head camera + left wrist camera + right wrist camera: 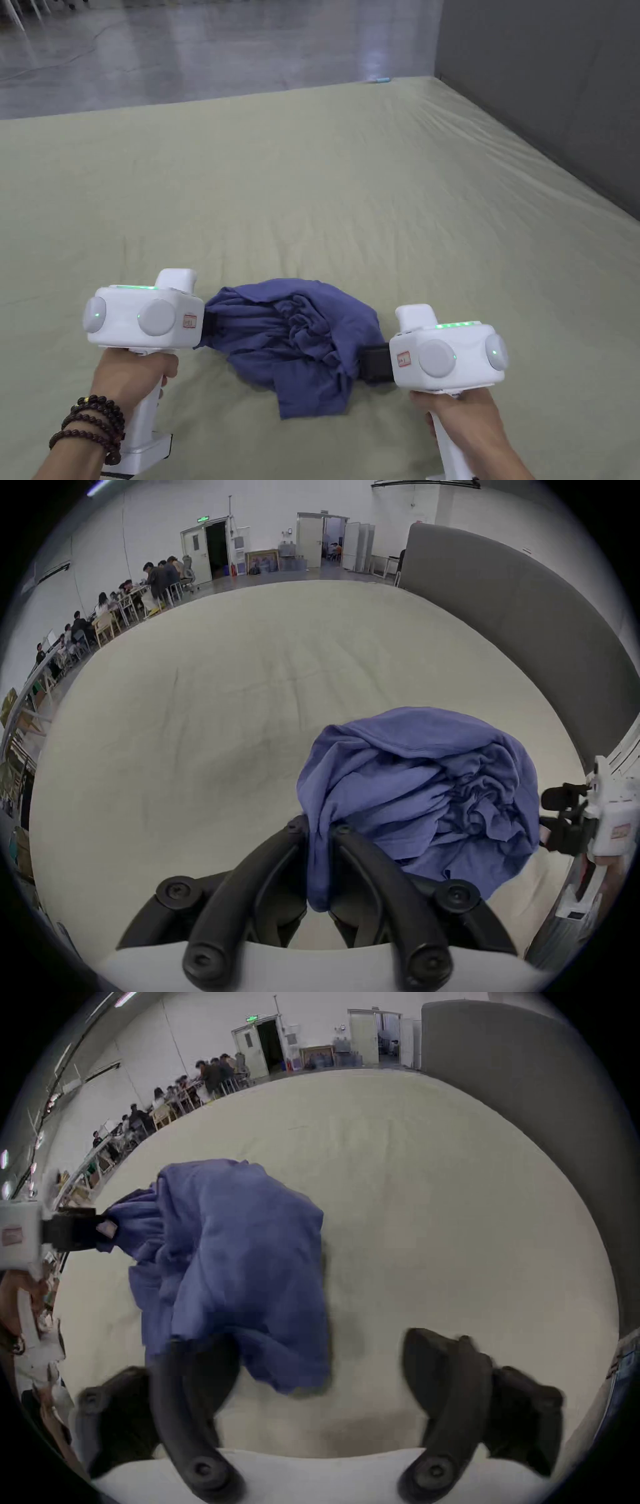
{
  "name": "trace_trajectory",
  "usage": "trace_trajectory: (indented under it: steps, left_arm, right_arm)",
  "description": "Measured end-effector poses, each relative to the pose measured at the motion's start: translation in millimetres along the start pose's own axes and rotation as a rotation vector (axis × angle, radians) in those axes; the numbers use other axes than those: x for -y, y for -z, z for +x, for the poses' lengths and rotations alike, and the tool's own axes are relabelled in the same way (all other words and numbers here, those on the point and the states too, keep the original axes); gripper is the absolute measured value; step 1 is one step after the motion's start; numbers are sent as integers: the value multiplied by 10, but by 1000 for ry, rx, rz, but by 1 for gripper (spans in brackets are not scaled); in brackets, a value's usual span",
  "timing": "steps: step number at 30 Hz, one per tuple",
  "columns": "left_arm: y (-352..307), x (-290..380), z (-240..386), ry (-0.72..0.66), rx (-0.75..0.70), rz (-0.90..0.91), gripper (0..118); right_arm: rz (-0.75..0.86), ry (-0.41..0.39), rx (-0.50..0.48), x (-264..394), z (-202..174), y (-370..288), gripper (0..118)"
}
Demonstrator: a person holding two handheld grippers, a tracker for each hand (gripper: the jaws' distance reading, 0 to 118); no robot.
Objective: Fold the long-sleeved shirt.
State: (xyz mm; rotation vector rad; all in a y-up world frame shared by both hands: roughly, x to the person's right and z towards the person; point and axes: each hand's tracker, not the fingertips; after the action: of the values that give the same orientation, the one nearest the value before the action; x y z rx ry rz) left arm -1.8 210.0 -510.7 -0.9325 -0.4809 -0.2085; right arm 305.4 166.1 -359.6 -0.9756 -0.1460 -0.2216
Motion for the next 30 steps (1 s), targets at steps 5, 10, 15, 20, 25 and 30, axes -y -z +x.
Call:
trace_trajectory:
  steps: [5,10,15,20,25,30]
  left_arm:
    - [-33,12,6,-18,4,2,6]
    - [-343,-56,-187,-97,-19,121,6]
    - [-919,-265,-512,-175,-28,264,6]
    - [-1660,-597,-745,-177,-62,410,6]
    - [-2286,-1182,-912,-111,-164,524,6]
    - [-2810,-1865,-1153,-222,-157,630,6]
  right_arm:
    - [28,16,-71,-46,-81,63,14]
    - [168,121,-170,-101,149,-388,13]
    - [290,86,-124,-530,328,-866,13]
    - [398,53,-137,-1148,281,-1394,13]
    - [554,-63,-172,-1960,-132,-2028,13]
    - [628,-146,-104,-2900,-566,-2498,13]
